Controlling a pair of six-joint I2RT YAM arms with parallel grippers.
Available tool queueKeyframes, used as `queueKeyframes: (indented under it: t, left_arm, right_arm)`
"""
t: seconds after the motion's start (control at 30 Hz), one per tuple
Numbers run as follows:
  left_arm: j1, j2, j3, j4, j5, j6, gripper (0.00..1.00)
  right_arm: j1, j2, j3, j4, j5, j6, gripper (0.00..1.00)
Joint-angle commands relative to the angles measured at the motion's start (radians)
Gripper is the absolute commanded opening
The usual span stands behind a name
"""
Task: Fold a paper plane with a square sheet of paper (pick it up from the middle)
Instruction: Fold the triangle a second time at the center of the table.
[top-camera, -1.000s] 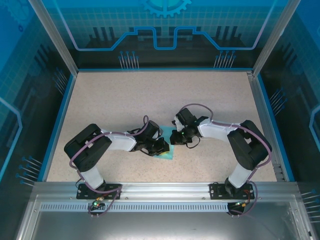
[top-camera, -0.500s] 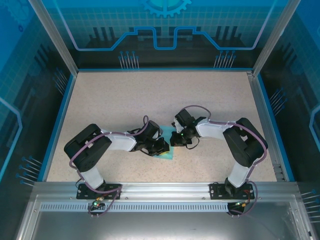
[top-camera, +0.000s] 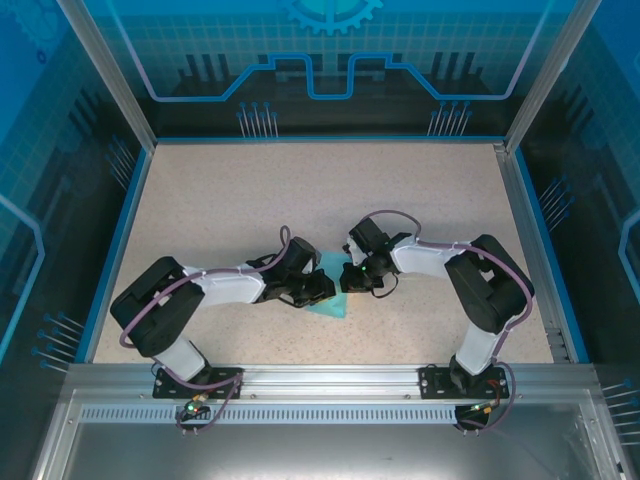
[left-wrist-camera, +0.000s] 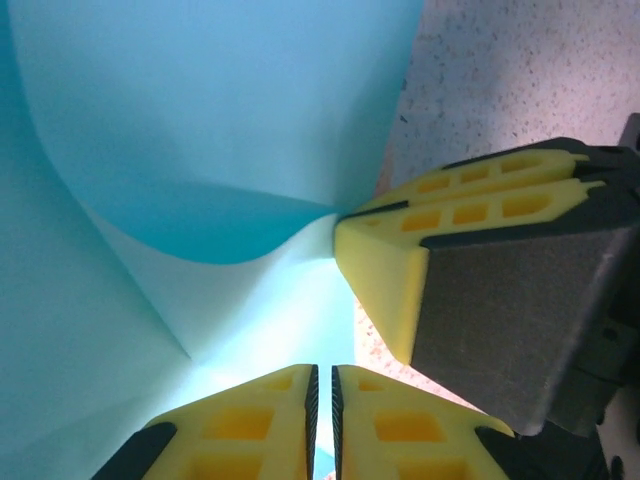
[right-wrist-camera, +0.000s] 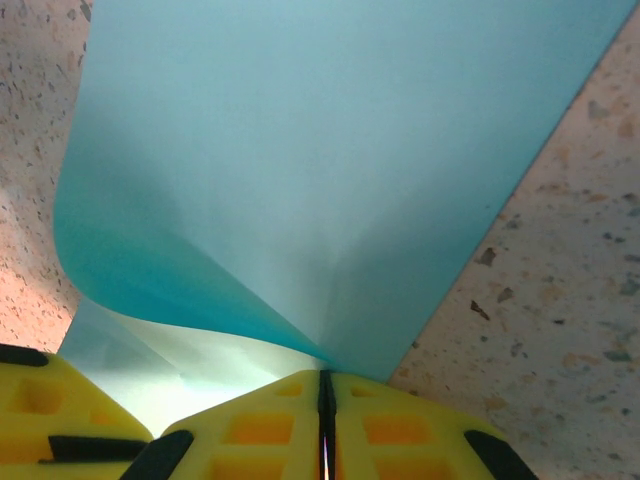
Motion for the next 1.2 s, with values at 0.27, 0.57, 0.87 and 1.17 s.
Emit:
queueKeyframes:
  t: [0.27,0.57,0.87,1.17]
  left_arm:
    - [0.003,0.049,0.050,-0.067,-0.127,0.023,0.14]
    - [0.024,0.063,0.044,-0.144,-0.211,0.012,0.14]
    - [0.062,-0.027,0.039,-0.054,-0.100,0.071,0.19]
    - [0.063,0.039,0.086,-0.052,-0.070,0.090,0.19]
  right_arm:
    - [0.019,0.053,-0.018,-0.041,0.075,-0.021,0.10]
    - [0.018,0.058,-0.028,-0.047,0.091,-0.027,0.10]
    - [0.018,0.061,-0.031,-0.047,0.095,-0.033,0.10]
    - [0.020,0.068,-0.031,-0.040,0.091,-0.030,0.09]
